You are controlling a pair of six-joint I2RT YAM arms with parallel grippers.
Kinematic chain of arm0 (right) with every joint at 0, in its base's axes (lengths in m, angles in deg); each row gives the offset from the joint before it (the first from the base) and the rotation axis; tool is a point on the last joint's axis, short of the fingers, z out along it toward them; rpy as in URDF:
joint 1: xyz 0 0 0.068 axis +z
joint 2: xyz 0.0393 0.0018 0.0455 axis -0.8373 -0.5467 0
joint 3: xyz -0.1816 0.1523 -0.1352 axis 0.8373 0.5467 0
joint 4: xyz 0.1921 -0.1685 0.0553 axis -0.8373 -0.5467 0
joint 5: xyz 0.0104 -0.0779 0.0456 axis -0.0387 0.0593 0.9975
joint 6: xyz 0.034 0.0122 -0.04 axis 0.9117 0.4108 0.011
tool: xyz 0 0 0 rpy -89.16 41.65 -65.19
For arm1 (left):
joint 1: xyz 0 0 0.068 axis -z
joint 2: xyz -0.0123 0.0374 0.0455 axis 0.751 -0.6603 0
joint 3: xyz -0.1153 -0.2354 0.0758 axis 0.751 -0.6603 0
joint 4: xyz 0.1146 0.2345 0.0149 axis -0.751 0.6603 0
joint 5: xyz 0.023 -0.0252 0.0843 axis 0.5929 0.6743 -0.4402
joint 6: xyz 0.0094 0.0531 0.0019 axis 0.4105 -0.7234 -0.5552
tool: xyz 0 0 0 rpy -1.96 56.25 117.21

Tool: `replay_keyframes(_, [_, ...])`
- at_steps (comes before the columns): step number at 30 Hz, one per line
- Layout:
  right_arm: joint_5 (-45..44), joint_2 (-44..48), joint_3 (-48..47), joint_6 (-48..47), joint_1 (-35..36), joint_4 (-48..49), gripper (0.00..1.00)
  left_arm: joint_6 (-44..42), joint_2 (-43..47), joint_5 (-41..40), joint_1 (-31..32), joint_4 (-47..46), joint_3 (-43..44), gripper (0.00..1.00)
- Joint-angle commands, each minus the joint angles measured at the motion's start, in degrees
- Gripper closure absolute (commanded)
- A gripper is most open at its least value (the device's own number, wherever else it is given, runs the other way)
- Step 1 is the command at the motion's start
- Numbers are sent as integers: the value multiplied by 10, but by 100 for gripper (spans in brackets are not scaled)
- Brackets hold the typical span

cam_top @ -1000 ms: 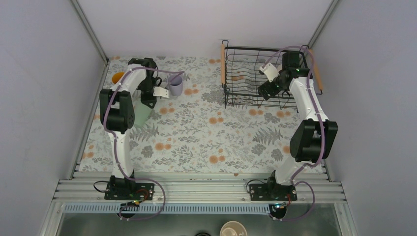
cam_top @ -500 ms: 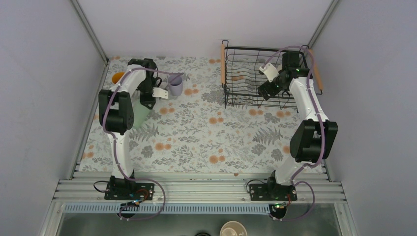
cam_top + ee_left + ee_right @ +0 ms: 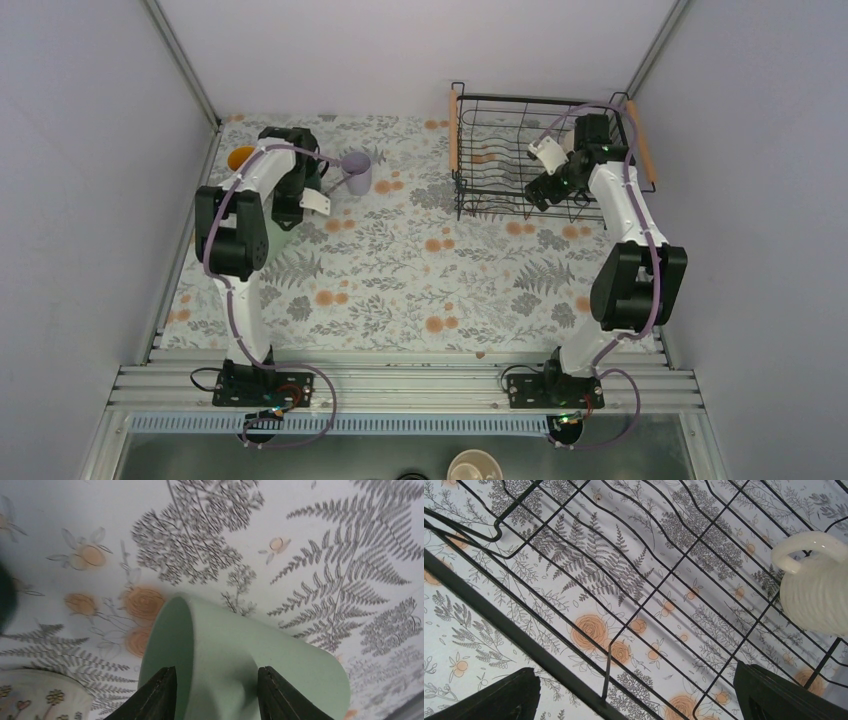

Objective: Unload the cups from the dish rack

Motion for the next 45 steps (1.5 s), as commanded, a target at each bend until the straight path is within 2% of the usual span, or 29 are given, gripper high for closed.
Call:
replay_keyframes(1, [19,37,14,-13,-6,16,0,-1,0,-70,7,9,-27,58])
replay_keyframes(5, [17,45,21,-19,-9,22,0,10,-13,-92,9,9,-48,60])
replay_keyframes(9, [20,49,26,-22,-14,21,0,12,-15,-108,14,9,-61,75])
replay_keyframes(12, [22,54,30,-23,-15,25,0,17,-14,-117,18,9,-71,82])
replay_keyframes(15, [25,57,31,-24,-17,24,0,22,-12,-118,20,9,-76,97])
replay_keyframes(25, [29,58,33,-28,-23,23,0,43,2,-139,25,9,-84,98])
replay_keyframes(32, [30,60,24,-32,-27,16,0,30,87,-134,40,9,-75,98])
replay_keyframes(35, [35,60,19,-31,-29,12,0,21,141,-98,50,9,-34,98])
replay_keyframes(38, [37,58,11,-29,-28,5,0,6,195,-21,50,9,25,98])
replay_keyframes(41, [40,60,0,-27,-28,-5,0,-3,248,85,31,8,68,98])
replay_keyframes(45, [42,67,-17,-25,-29,-21,0,4,282,189,-12,8,82,98])
